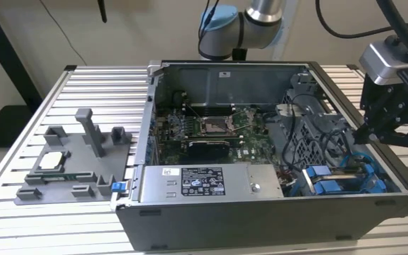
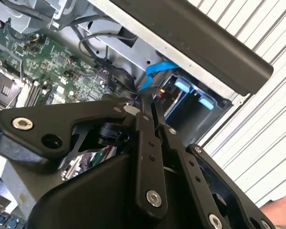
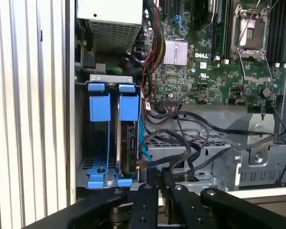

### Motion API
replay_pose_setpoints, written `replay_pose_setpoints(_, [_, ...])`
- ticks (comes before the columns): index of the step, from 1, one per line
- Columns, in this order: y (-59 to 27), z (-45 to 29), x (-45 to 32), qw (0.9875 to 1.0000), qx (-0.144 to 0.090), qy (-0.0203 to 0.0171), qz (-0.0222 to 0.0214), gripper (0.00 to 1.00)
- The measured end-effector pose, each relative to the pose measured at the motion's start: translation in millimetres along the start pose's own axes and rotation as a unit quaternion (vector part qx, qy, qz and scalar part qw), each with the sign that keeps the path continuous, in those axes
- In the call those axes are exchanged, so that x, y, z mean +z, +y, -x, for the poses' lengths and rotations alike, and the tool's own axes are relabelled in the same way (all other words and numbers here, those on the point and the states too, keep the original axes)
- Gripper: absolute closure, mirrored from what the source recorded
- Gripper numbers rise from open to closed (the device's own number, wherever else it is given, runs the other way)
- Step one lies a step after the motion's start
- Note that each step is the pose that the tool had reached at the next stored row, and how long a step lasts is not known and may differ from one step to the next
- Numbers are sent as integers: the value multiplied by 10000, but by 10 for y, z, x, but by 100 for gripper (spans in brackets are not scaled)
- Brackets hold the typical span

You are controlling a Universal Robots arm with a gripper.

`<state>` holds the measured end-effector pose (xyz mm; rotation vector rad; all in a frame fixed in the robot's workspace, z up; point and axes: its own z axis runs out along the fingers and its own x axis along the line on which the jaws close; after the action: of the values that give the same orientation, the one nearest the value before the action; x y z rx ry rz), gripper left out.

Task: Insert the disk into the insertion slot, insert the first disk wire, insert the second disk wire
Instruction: 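Insert the second disk wire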

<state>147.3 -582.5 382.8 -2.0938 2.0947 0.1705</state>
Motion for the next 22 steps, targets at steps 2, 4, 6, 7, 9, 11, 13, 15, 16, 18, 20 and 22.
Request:
replay_pose_setpoints(2, [54, 1, -4, 10000, 17, 0, -4, 100])
replay_pose_setpoints(4, [109, 1, -7, 10000, 30, 1, -7, 100])
replay_pose_setpoints(6, [175, 1, -10, 10000, 34, 2, -15, 100])
replay_pose_setpoints(7, [211, 1, -11, 10000, 33, 2, -20, 100])
replay_pose_setpoints(9, [266, 2, -14, 10000, 32, 2, -26, 100])
replay_pose_setpoints(11, [293, -5, -13, 10000, 31, 1, -30, 100])
replay_pose_setpoints(13, [300, -18, -9, 10000, 31, 6, -31, 100])
replay_pose_setpoints(15, [302, -35, 2, 10000, 28, 37, -31, 100])
replay_pose_setpoints(16, [302, -44, 3, 10000, 28, 58, -31, 100])
replay_pose_setpoints(18, [303, -65, 5, 9999, 25, 101, -31, 100])
replay_pose_setpoints(20, [304, -87, 6, 9999, 22, 146, -31, 100])
replay_pose_setpoints(22, [303, -107, 7, 9998, 17, 186, -30, 100])
